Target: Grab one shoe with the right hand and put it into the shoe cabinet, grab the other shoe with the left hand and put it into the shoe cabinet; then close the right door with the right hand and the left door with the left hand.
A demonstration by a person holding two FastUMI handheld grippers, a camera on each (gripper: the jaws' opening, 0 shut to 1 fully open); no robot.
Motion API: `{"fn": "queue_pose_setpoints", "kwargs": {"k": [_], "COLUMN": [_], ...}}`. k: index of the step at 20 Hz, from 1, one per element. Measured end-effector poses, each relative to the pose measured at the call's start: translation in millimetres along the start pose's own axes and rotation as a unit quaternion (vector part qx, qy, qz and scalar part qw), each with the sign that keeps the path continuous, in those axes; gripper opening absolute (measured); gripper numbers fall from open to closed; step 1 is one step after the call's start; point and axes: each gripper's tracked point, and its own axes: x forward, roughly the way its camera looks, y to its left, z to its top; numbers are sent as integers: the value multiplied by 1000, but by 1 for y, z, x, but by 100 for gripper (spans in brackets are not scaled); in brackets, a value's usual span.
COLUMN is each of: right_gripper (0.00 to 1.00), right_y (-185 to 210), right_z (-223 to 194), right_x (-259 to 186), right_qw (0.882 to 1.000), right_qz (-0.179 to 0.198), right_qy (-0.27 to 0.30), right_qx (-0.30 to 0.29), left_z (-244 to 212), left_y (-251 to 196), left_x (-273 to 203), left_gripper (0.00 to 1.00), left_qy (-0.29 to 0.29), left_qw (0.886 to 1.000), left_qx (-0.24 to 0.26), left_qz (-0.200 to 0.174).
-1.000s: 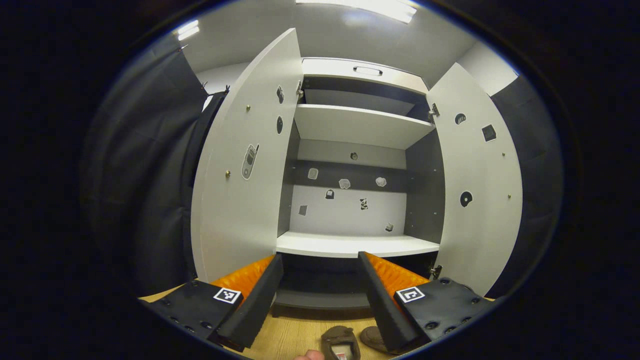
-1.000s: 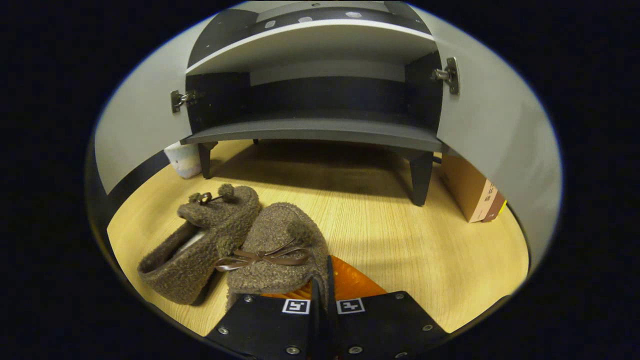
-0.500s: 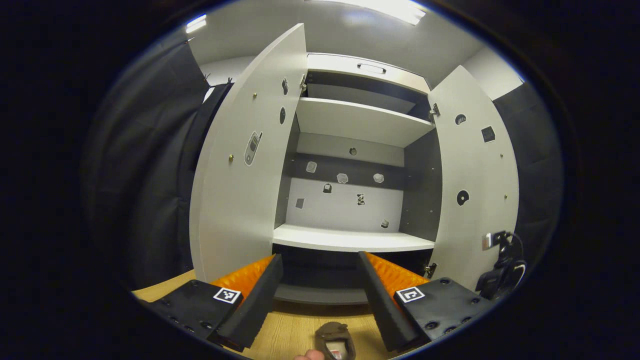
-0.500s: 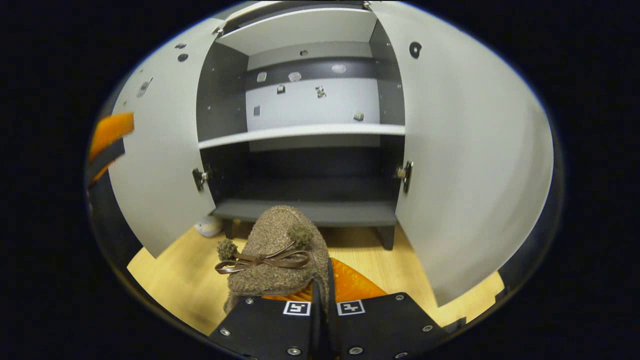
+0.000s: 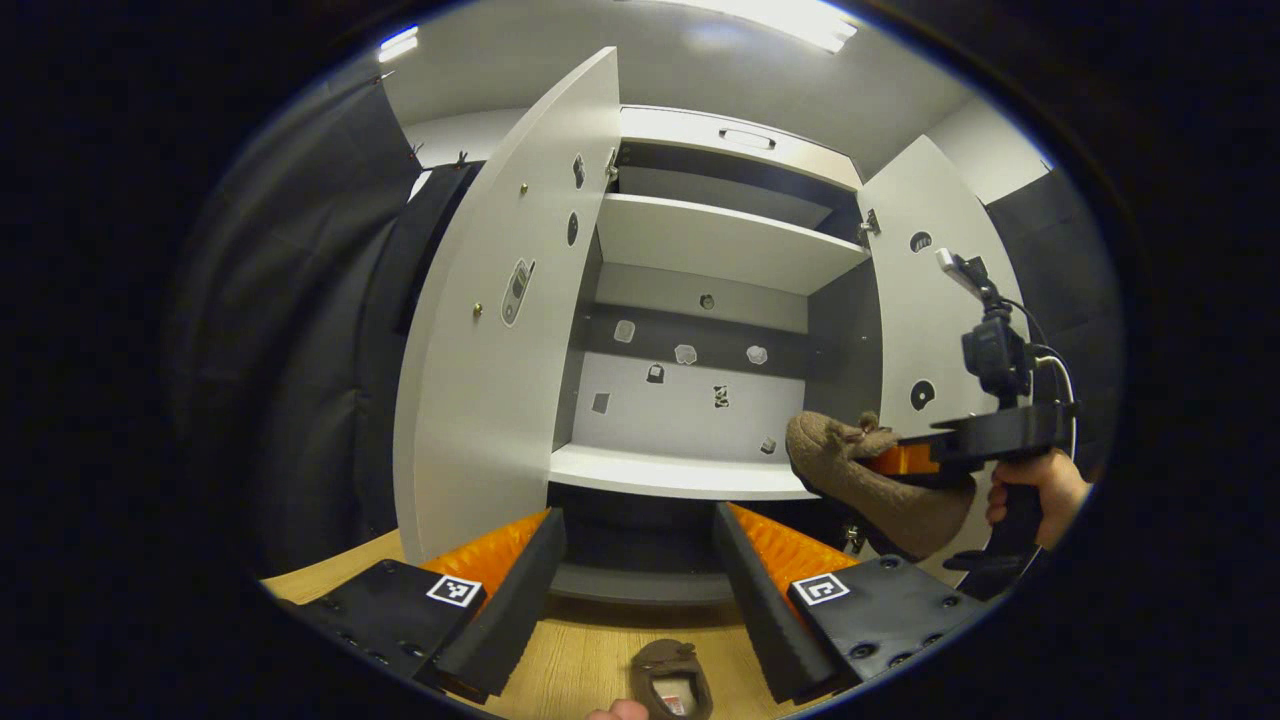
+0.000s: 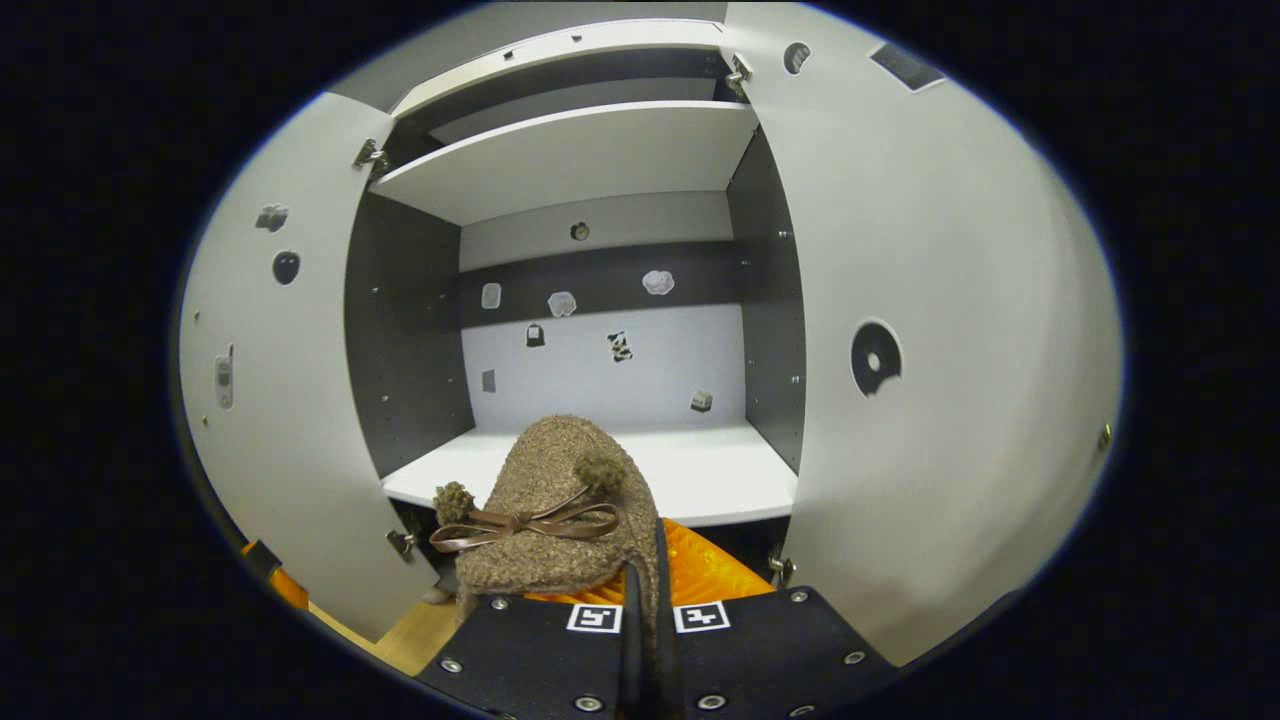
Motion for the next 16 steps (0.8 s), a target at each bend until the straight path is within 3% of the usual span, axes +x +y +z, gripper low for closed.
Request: {"fn": "queue_pose_setpoints", "kwargs": {"k": [4, 7, 16], "right_gripper": [5, 5, 5], "right_y": [5, -11, -4], "right_z": [24, 30, -14], "right_x": [81, 129, 196], "right_qw": [1000, 998, 988], "right_qz": [3, -37, -66], "right_qy": [28, 44, 137], "right_qx": [1, -17, -5], "left_z": [2, 0, -11], "left_y": [-2, 3, 16], "left_x": [-6, -12, -14], "left_gripper": [97, 97, 97], "left_qy": [-5, -3, 12], "left_qw": [1000, 1000, 1000], "left_qx": [-7, 1, 4], "left_qz": [-4, 5, 15]}}
